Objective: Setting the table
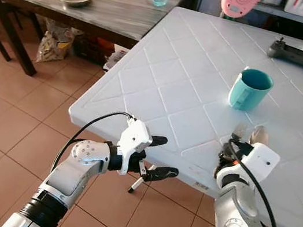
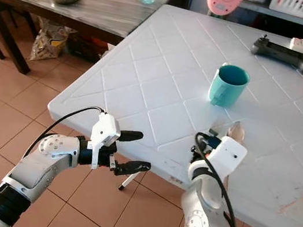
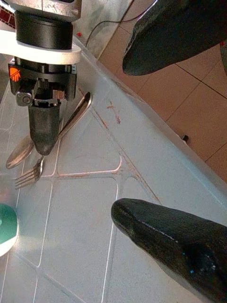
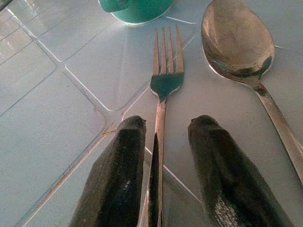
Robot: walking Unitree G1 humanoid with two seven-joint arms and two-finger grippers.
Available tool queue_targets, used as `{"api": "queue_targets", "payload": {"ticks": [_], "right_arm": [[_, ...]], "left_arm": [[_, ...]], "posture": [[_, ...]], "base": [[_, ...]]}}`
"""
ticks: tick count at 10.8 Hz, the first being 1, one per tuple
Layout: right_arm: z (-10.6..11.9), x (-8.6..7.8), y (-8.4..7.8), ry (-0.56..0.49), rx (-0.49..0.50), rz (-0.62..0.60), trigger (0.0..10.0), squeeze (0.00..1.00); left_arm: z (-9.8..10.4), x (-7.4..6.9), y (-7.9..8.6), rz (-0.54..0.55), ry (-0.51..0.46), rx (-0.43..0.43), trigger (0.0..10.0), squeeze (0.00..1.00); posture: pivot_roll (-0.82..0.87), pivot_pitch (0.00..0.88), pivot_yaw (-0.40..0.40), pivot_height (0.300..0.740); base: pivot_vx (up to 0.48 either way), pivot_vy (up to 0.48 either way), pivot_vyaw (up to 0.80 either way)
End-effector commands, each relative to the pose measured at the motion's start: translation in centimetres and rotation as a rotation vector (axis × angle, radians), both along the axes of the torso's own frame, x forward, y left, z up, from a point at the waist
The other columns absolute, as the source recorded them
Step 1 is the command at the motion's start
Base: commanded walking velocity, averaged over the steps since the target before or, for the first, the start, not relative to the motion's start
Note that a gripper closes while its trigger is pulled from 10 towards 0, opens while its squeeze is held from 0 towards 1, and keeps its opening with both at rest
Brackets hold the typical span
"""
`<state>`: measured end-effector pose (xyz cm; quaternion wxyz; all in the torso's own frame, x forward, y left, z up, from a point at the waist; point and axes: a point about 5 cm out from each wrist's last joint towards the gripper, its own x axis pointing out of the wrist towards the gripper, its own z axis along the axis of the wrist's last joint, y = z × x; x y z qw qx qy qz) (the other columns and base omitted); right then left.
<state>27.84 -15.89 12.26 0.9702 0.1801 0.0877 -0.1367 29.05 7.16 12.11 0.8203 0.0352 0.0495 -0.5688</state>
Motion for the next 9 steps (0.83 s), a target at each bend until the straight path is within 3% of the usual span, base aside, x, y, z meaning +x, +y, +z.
{"api": "queue_targets", "payload": {"ticks": [1,3,6,9], "right_arm": [[-2.3,-0.5,0.2,0.106,0.059,-0.009,0.0,0.00],[-2.3,-0.4,-0.6,0.116,0.041,-0.033,0.0,0.00],[-3.3,-0.8,0.1,0.198,0.016,0.030,0.1,0.00],[-3.7,-1.3,-0.4,0.236,-0.093,0.094,0.5,0.00]], "left_arm": [[-0.1,0.0,0.3,0.009,-0.002,0.015,10.0,0.00],[0.0,0.0,0.2,0.002,-0.002,0.018,10.0,0.00],[-0.2,-0.1,0.0,-0.010,-0.005,0.033,10.0,0.00],[-0.5,-0.4,-0.6,-0.002,0.012,0.014,10.0,0.00]], "posture": [[0.10,0.133,0.094,0.740],[0.10,0.136,0.098,0.740],[0.09,0.146,0.084,0.740],[0.07,0.149,0.066,0.740]], "base": [[0.000,0.000,0.00],[0.000,0.000,0.00],[0.000,0.000,0.00],[0.000,0.000,0.00]]}}
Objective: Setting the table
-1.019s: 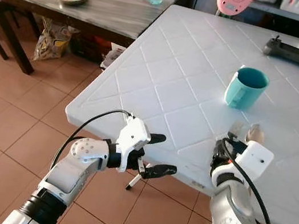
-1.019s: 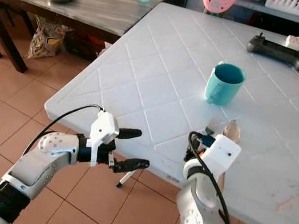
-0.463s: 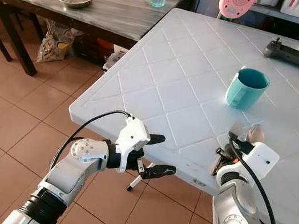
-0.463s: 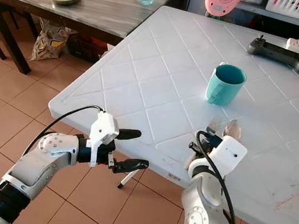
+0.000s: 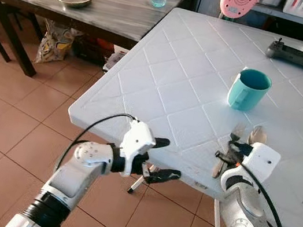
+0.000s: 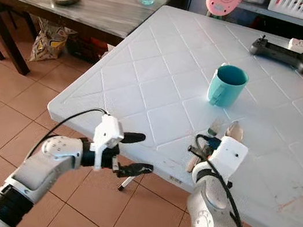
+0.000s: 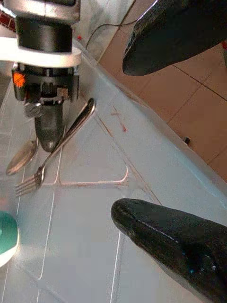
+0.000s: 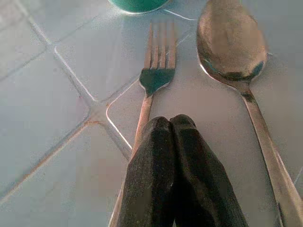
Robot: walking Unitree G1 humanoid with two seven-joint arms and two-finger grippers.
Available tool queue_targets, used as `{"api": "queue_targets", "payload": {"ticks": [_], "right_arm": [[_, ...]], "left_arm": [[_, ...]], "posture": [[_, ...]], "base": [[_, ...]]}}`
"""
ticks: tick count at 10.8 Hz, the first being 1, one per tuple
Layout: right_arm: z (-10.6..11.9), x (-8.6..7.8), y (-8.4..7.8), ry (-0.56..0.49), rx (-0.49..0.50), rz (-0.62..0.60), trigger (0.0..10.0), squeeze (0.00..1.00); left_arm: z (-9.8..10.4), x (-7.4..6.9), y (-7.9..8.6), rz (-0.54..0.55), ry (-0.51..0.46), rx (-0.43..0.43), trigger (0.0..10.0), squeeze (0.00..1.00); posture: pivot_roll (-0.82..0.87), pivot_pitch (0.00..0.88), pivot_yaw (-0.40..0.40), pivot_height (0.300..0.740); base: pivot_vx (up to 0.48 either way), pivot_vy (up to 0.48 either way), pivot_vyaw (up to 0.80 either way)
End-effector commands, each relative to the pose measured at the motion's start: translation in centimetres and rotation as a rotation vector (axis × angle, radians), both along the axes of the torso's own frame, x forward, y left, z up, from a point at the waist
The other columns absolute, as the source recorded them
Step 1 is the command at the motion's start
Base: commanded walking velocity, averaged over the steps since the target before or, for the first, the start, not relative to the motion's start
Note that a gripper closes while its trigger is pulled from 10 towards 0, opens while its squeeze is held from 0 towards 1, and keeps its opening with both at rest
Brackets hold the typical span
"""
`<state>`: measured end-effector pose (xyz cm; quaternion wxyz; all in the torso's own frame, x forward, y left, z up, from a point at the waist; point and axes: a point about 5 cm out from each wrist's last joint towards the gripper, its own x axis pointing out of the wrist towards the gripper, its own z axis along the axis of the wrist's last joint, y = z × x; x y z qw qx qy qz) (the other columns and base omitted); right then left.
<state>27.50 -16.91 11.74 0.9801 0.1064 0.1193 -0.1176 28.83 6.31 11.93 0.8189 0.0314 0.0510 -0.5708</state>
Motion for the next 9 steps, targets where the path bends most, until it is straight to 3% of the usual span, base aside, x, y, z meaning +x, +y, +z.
{"api": "queue_targets", "payload": {"ticks": [1,2,3,4,7,9], "right_arm": [[-3.1,-1.3,0.2,0.171,-0.036,0.035,0.8,0.00],[-2.7,-1.5,-0.1,0.158,-0.095,0.032,4.6,0.94],[-2.6,-1.7,0.2,0.156,-0.081,0.033,7.8,1.00],[-2.7,-2.1,0.5,0.162,-0.085,0.021,10.0,1.00],[-2.8,-3.0,0.6,0.147,-0.070,-0.013,10.0,1.00],[-1.3,-3.0,0.3,0.085,-0.133,-0.023,10.0,1.00]], "left_arm": [[-0.3,-0.2,0.1,0.012,0.005,0.009,10.0,0.00],[-0.2,-0.2,0.0,0.015,0.005,0.005,10.0,0.00],[-0.2,-0.2,0.0,0.016,0.006,0.003,10.0,0.00],[-0.2,-0.2,0.0,0.017,0.005,0.000,10.0,0.00],[0.0,-0.1,-0.2,0.013,0.000,-0.001,10.0,0.00],[0.1,0.1,-0.3,0.012,-0.006,-0.002,10.0,0.00]], "posture": [[0.07,0.147,0.061,0.740],[0.07,0.146,0.058,0.740],[0.07,0.146,0.058,0.740],[0.07,0.146,0.059,0.740],[0.07,0.139,0.067,0.740],[0.06,0.135,0.071,0.740]], "base": [[0.000,0.000,0.00],[0.000,0.000,0.00],[0.000,0.000,0.00],[0.000,0.000,0.00],[0.000,0.000,0.00],[0.000,0.000,0.00]]}}
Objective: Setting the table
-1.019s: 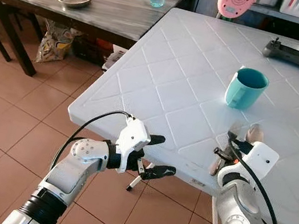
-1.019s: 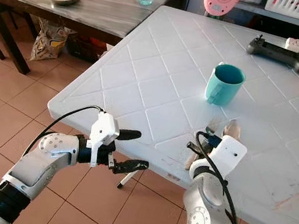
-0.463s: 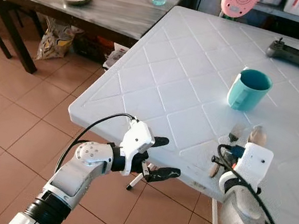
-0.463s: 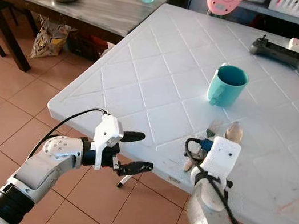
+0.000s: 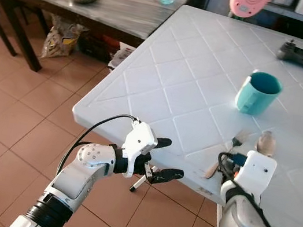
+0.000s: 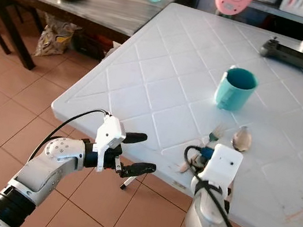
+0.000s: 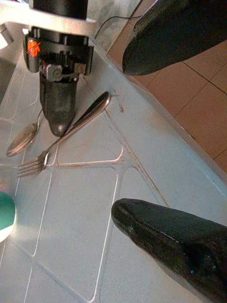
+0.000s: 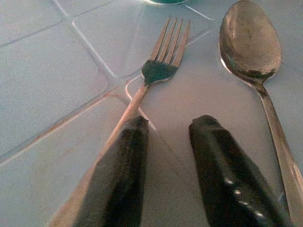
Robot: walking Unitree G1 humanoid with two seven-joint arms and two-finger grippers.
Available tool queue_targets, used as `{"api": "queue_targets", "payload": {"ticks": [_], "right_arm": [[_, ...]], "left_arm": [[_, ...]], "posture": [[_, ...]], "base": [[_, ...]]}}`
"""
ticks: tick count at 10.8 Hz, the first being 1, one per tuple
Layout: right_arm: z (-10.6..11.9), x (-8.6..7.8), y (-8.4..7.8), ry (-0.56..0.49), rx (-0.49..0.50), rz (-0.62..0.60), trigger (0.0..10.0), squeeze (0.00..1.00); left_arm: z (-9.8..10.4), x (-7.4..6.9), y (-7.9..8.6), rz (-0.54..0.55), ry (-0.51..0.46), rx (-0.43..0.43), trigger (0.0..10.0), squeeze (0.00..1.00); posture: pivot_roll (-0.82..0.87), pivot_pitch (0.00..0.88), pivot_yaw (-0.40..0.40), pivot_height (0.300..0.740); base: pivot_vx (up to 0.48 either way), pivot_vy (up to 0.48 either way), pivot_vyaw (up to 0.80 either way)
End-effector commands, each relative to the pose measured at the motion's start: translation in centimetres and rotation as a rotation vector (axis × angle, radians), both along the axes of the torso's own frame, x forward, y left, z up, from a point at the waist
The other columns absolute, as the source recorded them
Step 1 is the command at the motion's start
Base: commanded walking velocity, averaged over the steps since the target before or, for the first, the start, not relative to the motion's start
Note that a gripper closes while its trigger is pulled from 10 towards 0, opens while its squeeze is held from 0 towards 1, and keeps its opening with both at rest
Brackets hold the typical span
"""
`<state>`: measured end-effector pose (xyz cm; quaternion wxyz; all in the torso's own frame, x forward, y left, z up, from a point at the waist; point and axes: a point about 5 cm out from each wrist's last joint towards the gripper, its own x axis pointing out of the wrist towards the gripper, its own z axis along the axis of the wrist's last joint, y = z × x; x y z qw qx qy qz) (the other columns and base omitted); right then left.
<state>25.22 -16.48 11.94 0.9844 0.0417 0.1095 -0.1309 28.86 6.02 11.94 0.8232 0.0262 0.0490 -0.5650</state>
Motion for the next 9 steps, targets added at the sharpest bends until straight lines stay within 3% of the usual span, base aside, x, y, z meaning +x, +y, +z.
{"api": "queue_targets", "payload": {"ticks": [1,3,6,9], "right_arm": [[-1.0,-0.5,-0.2,0.063,-0.008,-0.021,10.0,1.00],[0.6,0.6,0.6,-0.020,-0.030,0.011,10.0,1.00],[1.4,1.3,1.5,-0.062,-0.034,0.042,10.0,1.00],[0.6,2.6,3.2,-0.015,0.077,0.063,10.0,1.00]], "left_arm": [[0.1,0.1,0.0,-0.003,-0.007,0.008,10.0,0.00],[0.1,0.2,-0.1,-0.003,-0.010,0.007,10.0,0.00],[0.1,0.4,0.0,0.001,-0.014,0.010,10.0,0.00],[-0.1,0.2,0.2,-0.006,-0.005,0.013,10.0,0.00]], "posture": [[0.06,0.133,0.071,0.740],[0.07,0.125,0.073,0.740],[0.08,0.120,0.071,0.740],[0.08,0.132,0.069,0.740]], "base": [[0.000,0.000,0.00],[0.000,0.000,0.00],[0.000,0.000,0.00],[0.000,0.000,0.00]]}}
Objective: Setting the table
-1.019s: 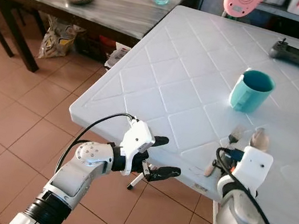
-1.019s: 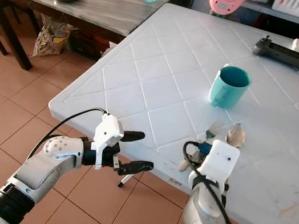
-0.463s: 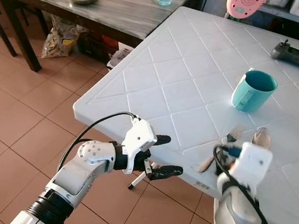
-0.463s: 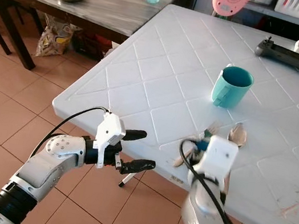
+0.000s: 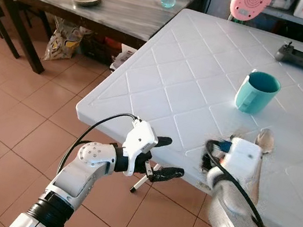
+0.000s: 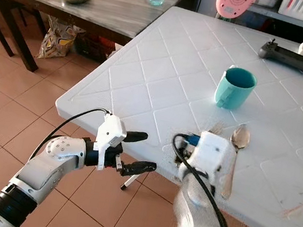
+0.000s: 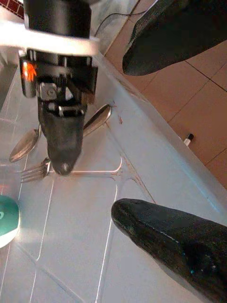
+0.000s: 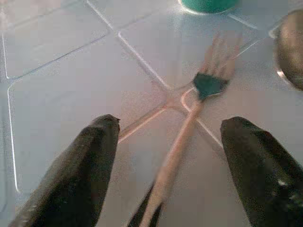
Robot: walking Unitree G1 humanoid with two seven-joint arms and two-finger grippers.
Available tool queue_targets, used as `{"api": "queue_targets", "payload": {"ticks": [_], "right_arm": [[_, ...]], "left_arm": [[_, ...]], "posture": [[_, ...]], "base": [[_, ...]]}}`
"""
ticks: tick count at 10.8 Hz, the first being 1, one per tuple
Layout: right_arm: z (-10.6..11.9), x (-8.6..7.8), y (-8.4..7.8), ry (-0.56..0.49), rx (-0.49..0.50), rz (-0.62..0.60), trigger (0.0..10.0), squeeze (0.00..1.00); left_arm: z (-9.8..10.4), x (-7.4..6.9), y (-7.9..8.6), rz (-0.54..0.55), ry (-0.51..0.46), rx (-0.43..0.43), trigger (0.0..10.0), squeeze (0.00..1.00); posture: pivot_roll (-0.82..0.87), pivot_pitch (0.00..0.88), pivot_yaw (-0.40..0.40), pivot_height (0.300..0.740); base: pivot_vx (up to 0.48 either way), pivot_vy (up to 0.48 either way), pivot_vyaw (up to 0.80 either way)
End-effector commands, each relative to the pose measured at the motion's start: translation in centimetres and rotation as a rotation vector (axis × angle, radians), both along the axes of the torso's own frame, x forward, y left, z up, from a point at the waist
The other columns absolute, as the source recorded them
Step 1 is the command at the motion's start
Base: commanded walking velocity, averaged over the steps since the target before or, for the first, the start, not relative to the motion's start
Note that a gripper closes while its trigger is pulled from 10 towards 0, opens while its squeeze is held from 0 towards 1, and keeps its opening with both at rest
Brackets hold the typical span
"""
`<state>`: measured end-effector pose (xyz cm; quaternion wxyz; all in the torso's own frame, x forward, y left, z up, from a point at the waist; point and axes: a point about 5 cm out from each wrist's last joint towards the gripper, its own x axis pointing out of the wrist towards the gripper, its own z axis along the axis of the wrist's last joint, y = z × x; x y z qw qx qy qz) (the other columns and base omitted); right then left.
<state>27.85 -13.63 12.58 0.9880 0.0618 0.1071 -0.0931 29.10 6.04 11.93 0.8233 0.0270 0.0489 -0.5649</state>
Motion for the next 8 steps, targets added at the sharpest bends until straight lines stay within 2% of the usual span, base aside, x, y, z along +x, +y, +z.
{"api": "queue_targets", "payload": {"ticks": [1,3,4,5,6,8], "right_arm": [[-0.3,0.2,0.4,0.014,0.032,-0.009,10.0,1.00],[-0.9,0.9,0.5,0.050,0.065,-0.017,10.0,1.00],[-1.3,1.1,0.5,0.084,0.080,-0.026,4.9,1.00],[-1.4,1.0,0.5,0.095,0.083,-0.035,0.4,0.79],[-1.6,0.9,0.6,0.112,0.102,-0.038,0.0,0.00],[-2.1,0.4,0.5,0.163,0.132,-0.068,0.0,0.00]], "left_arm": [[-0.1,-0.1,0.2,-0.011,-0.005,0.015,10.0,0.00],[-0.2,-0.3,0.2,-0.016,-0.004,0.016,10.0,0.00],[-0.3,-0.5,0.1,-0.016,0.006,0.010,10.0,0.00],[-0.3,-0.6,0.1,-0.015,0.007,0.008,10.0,0.00],[-0.3,-0.6,0.0,-0.014,0.009,0.004,10.0,0.00],[-0.3,-0.6,-0.1,-0.011,0.011,-0.001,10.0,0.00]], "posture": [[0.09,0.137,0.067,0.740],[0.09,0.145,0.062,0.740],[0.08,0.148,0.055,0.740],[0.08,0.148,0.049,0.740],[0.08,0.148,0.045,0.740],[0.08,0.148,0.044,0.740]], "base": [[0.000,0.000,0.00],[0.000,0.000,0.00],[0.000,0.000,0.00],[0.000,0.000,0.00],[0.000,0.000,0.00],[0.000,0.000,0.00]]}}
